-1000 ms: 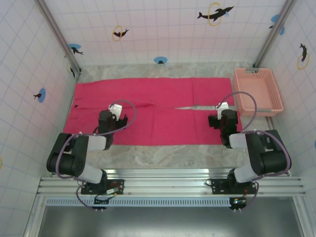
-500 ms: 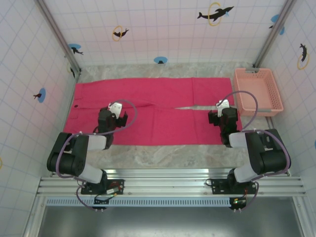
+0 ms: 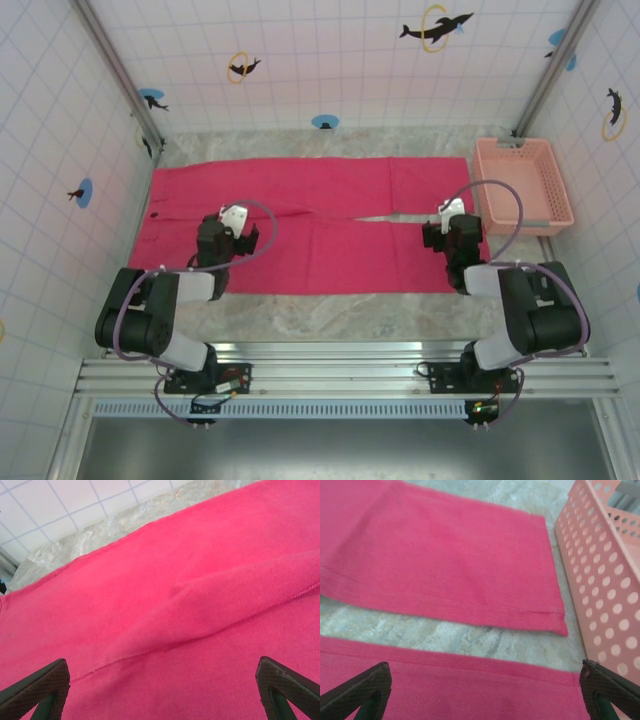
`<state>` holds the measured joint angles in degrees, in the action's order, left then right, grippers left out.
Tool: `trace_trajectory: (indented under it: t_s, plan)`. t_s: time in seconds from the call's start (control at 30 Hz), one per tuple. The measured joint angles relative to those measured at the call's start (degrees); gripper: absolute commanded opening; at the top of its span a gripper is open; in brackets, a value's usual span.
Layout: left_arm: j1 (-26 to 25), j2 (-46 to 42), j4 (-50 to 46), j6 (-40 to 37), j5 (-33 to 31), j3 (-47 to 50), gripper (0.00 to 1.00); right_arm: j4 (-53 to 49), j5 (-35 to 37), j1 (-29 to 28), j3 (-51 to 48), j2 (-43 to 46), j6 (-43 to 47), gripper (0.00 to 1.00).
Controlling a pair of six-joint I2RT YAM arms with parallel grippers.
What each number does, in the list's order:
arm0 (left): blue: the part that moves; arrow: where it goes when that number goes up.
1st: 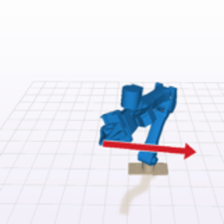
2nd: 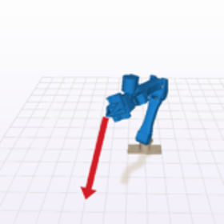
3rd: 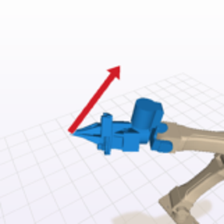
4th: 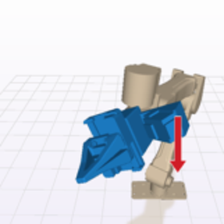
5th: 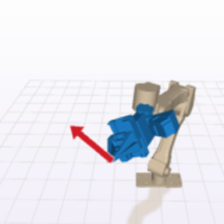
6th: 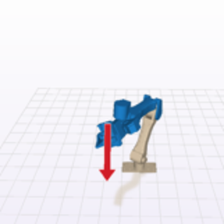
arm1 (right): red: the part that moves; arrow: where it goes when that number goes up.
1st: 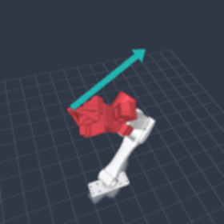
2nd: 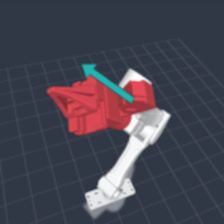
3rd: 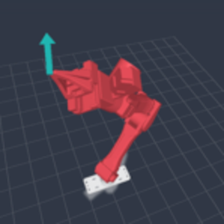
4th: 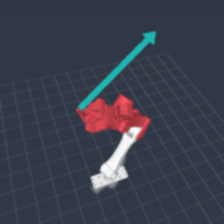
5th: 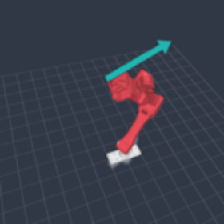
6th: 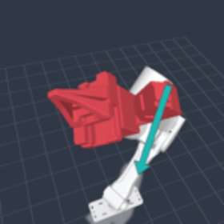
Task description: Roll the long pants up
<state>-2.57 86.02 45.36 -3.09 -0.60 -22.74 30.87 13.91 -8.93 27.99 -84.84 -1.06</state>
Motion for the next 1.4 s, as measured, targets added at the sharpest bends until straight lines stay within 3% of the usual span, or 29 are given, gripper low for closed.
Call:
trace_trajectory:
  t_s: [0.1, 0.17, 0.27, 0.33, 0.4, 0.47, 0.57, 0.83, 1.0, 1.2, 1.3, 1.4]
  plan:
    - [0.3, -1.2, -10.4, -0.4, 0.8, -5.0, 0.97, -23.9, 2.8, -2.4, 20.0, 0.1, -0.2, 0.99]
    - [-0.4, -1.7, -27.6, -1.8, -2.4, -17.2, 0.98, -35.5, 4.5, -5.6, 34.4, 0.0, 1.2, 0.99]
    - [-1.3, -1.2, -46.6, -5.9, -8.6, -38.7, 0.98, -48.7, 3.8, -13.2, 46.7, 0.4, 6.1, 1.0]
    - [-2.0, -1.7, -54.4, -9.9, -13.7, -49.6, 0.97, -56.7, 1.6, -18.8, 48.3, 0.8, 9.0, 0.97]
    - [-2.4, -3.9, -60.2, -13.9, -18.6, -54.1, 0.98, -63.9, -0.3, -24.8, 46.3, 0.9, 11.3, 0.96]
    - [-2.7, -7.0, -66.5, -17.1, -23.0, -54.0, 0.97, -69.8, -1.2, -31.0, 42.2, 0.8, 12.5, 0.96]
    - [-2.7, -10.4, -74.8, -19.5, -26.8, -50.2, 0.97, -77.1, -1.9, -38.7, 38.2, -0.1, 12.7, 0.88]
    - [-2.8, -19.1, -86.0, -22.1, -30.0, -37.0, 0.98, -80.2, -2.2, -45.4, 32.2, -4.2, 10.6, 0.83]
    - [-2.8, -25.2, -87.4, -23.2, -30.1, -34.4, 0.97, -78.9, -3.0, -45.1, 29.8, -8.6, 10.3, 0.73]
    - [-3.3, -25.3, -88.6, -23.5, -29.9, -34.4, 0.97, -75.9, -3.9, -43.5, 30.9, -14.6, 10.6, 0.62]
    - [-3.8, -25.1, -88.7, -23.5, -29.9, -34.4, 0.98, -75.4, -4.3, -42.4, 32.7, -16.2, 11.1, 0.52]
    - [-4.1, -24.8, -88.6, -23.5, -29.5, -34.3, 0.97, -75.2, -4.7, -41.4, 34.6, -18.0, 12.0, 0.27]
